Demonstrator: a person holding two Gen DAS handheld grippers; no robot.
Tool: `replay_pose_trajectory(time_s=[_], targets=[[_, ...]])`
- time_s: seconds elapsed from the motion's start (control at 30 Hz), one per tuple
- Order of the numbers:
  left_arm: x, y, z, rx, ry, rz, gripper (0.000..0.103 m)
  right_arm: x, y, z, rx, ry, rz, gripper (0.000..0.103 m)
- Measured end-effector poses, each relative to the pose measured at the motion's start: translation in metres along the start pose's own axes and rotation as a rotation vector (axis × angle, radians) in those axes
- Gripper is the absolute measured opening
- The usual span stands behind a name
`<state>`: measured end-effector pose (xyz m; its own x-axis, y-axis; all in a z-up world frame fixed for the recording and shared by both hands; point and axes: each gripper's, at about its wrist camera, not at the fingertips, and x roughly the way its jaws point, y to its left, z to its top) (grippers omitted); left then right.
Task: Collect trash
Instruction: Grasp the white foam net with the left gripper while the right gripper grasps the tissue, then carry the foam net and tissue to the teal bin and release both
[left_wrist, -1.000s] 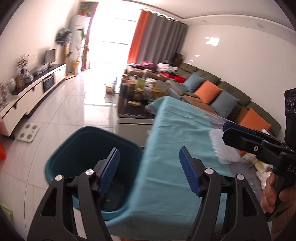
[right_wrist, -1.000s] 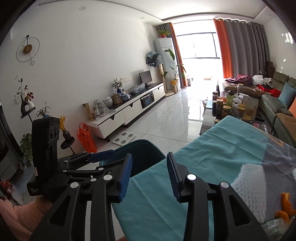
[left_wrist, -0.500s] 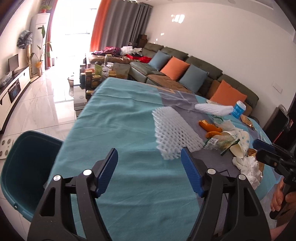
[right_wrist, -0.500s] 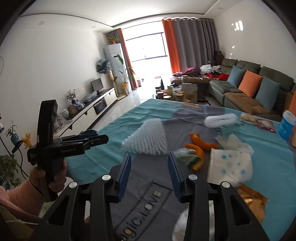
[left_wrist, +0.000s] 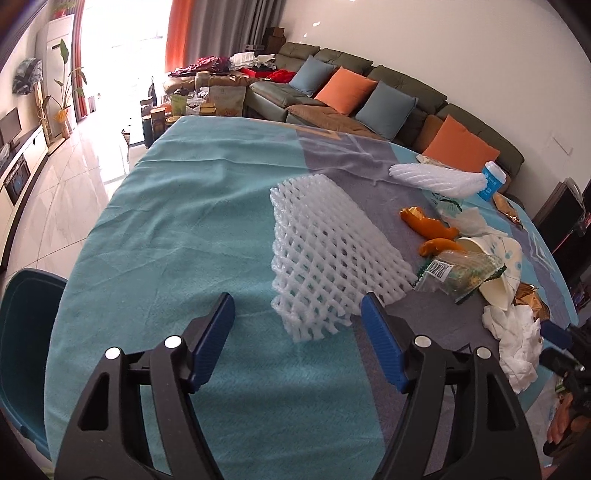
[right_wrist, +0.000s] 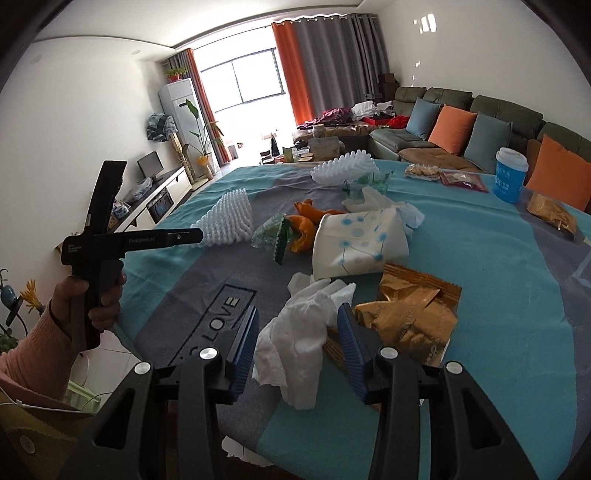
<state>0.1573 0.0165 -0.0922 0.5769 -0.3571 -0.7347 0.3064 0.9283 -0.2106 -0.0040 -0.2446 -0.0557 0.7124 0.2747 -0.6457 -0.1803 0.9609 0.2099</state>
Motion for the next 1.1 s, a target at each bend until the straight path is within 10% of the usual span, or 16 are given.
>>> replay_pose_trajectory(time_s=[0.3, 0.53, 1.1], targets=[[0.003, 0.0, 0.0, -0.009, 0.005, -0.021, 0.049, 0.008, 0.008, -0.008, 0.015, 0.029, 0.027, 0.037], [-0.001, 0.006, -0.004, -0.04, 0.008, -0.051, 0.013, 0.008, 0.013, -0.008, 0.015, 0.03, 0.057, 0.007], [-0.06, 0.013, -0.017, -0.024, -0.105, -0.033, 0.01, -0.009, 0.048, 0.012, -0.063, -0.049, 0.176, 0.002]])
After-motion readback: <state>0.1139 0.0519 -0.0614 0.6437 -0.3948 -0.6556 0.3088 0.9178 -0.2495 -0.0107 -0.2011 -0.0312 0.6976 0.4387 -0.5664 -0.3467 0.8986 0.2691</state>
